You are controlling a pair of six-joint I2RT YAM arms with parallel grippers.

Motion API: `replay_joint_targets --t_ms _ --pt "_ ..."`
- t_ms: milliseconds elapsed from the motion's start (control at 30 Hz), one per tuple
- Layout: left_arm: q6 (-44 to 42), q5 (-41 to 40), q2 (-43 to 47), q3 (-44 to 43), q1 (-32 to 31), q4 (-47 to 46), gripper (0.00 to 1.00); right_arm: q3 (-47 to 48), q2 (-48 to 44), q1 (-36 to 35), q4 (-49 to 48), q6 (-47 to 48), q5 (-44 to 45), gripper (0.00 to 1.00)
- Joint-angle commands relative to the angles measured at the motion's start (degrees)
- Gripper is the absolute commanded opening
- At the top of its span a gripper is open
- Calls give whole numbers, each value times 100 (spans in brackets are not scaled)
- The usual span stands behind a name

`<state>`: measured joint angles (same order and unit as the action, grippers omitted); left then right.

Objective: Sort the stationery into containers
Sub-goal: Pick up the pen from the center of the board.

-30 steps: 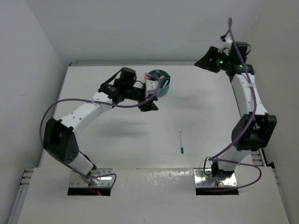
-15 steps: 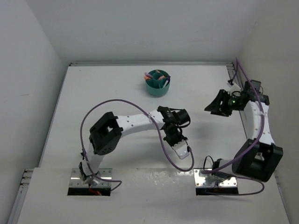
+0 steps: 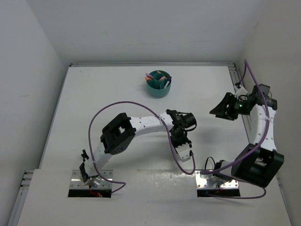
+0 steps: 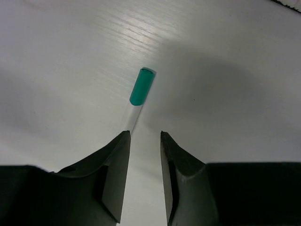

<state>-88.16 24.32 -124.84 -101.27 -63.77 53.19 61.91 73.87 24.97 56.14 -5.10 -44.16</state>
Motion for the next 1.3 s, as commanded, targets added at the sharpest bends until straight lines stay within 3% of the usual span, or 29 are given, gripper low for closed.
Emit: replay_joint_targets --t_ms 0,433,667,800,1000,1167,1267 --pt "-228 21 -67 -164 5 -71 39 41 -74 104 134 273 -181 48" --pt "-324 -260 -515 -323 -4 -283 44 58 -57 438 512 712 -347 47" --pt "-421 -612 -929 -525 48 270 37 119 -57 491 635 835 -427 46" --pt "-342 -700 -596 211 224 306 34 181 5 491 697 923 -453 45" --pt "-70 -666 -244 1355 672 491 18 251 224 439 697 862 -620 44" --pt "799 -490 81 2347 901 -54 12 339 321 176 705 897 -690 43" --pt "1491 -209 222 2420 1059 -132 1 296 295 -237 496 801 -612 44"
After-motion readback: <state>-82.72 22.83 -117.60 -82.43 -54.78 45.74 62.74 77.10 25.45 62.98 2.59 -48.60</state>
